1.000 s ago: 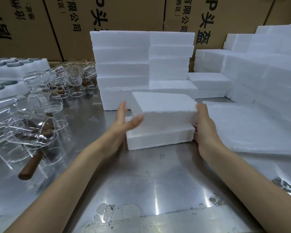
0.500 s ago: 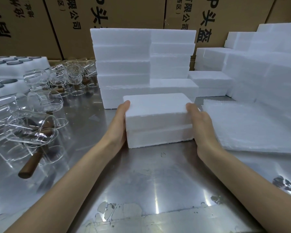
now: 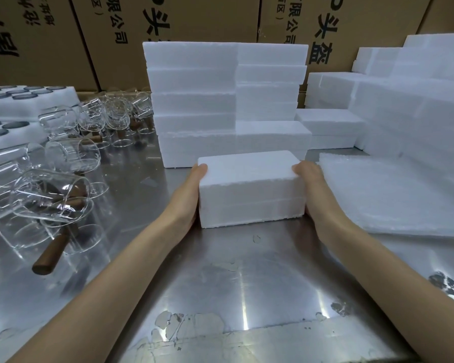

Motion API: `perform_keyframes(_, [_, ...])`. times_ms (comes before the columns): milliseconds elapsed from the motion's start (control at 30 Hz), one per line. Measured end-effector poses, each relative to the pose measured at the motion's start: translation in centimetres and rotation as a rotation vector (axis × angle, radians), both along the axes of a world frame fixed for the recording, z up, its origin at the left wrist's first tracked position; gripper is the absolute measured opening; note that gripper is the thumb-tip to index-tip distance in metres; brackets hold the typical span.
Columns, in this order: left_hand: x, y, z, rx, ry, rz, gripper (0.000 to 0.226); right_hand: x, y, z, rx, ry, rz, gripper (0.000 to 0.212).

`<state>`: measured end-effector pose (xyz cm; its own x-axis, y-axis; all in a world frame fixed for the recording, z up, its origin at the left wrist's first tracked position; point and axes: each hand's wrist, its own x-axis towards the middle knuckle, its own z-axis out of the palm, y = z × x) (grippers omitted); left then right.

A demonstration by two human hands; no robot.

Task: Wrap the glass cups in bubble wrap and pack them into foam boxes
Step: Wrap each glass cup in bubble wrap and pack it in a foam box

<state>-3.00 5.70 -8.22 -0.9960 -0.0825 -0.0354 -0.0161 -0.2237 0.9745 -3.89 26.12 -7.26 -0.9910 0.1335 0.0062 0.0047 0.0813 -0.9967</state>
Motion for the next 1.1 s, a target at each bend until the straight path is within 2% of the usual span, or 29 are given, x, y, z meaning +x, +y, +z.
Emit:
perform_keyframes(67, [0.1,0.1,0.0,0.032,-0.012,-0.003,0.026,0.2,-0.1,0.0,-0.017,0.039,0.03,0.017])
perform_keyframes(267, [0.4,0.5,0.2,0.102,-0.033,0.05,0.037,-0.1,0.0,-0.3,-0.078,-0.03,0.035,0.013])
perform_keyframes(367, [0.3,0.8,0.3,0.086,-0.064,0.099,0.027,-0.2,0.0,-0.7,-0.117,-0.021,0.034,0.018])
perform_keyframes(433, [0.3,0.9,0.3,0.06,-0.081,0.108,0.025,-0.1,-0.2,-0.6,-0.128,-0.031,0.027,0.035])
perform_keyframes(567, [0.6,0.7,0.5,0.072,-0.073,0.06,0.027,0.3,-0.5,-0.1,-0.158,-0.089,-0.007,0.015])
perform_keyframes(700, [1.0,0.4,1.0,0.129,-0.056,0.002,0.03,0.3,-0.6,0.1,-0.18,-0.108,-0.017,0.02])
perform_keyframes(800, [0.9,0.3,1.4,0.137,-0.059,-0.075,0.042,0.2,-0.2,0.2,-0.191,-0.113,-0.031,0.022])
perform_keyframes(933, [1.1,0.1,1.5,0.169,-0.14,-0.2,0.05,0.3,-0.1,0.2,-0.194,-0.124,-0.034,0.018])
perform_keyframes(1100, [1.0,0.2,1.4,0.188,-0.141,-0.123,0.046,0.4,0.0,0.5,-0.194,-0.125,-0.014,0.026])
